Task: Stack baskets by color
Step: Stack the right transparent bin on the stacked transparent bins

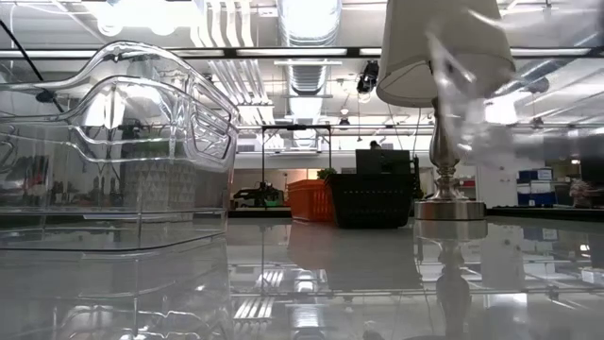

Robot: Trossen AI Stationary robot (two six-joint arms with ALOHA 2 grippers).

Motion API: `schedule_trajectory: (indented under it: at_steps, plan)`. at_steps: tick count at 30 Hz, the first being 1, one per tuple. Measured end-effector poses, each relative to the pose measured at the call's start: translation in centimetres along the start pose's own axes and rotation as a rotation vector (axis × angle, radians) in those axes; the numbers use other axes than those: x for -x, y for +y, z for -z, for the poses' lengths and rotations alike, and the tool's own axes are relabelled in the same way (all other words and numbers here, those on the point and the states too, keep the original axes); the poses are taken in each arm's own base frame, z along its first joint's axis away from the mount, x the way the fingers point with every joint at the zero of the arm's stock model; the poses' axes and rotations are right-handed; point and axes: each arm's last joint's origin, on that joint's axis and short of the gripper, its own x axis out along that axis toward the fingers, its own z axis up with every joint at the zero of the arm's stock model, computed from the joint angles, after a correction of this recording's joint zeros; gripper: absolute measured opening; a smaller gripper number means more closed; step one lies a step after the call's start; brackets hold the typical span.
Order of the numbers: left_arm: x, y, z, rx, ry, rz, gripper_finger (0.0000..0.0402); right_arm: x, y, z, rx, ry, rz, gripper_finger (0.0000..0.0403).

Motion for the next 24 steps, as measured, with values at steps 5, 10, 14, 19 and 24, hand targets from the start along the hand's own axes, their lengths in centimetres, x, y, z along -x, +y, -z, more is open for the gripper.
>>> schedule_trajectory:
  at_steps: [5, 10, 14, 19, 24]
  plan:
    - [1.1, 0.3, -0.5, 0.028, 0.035, -0.098, 0.0001, 2.1, -0.3, -2.7, 0.087, -0.173, -0.035, 0.0008]
    - [1.7, 0.6, -0.7, 0.046, 0.033, -0.115, 0.0001, 4.1, -0.8, -5.6, 0.164, -0.298, -0.073, 0.0008]
    - [2.0, 0.9, -0.8, 0.06, 0.038, -0.145, 0.0001, 4.6, -1.0, -8.1, 0.238, -0.347, -0.121, 0.0008]
    - [2.6, 1.6, -1.0, 0.029, 0.031, -0.177, 0.0001, 5.0, -1.4, -11.1, 0.336, -0.412, -0.161, 0.0008]
    - [3.6, 2.7, -1.3, 0.053, -0.006, -0.203, 0.0001, 5.6, -2.3, -13.5, 0.399, -0.469, -0.172, 0.0008]
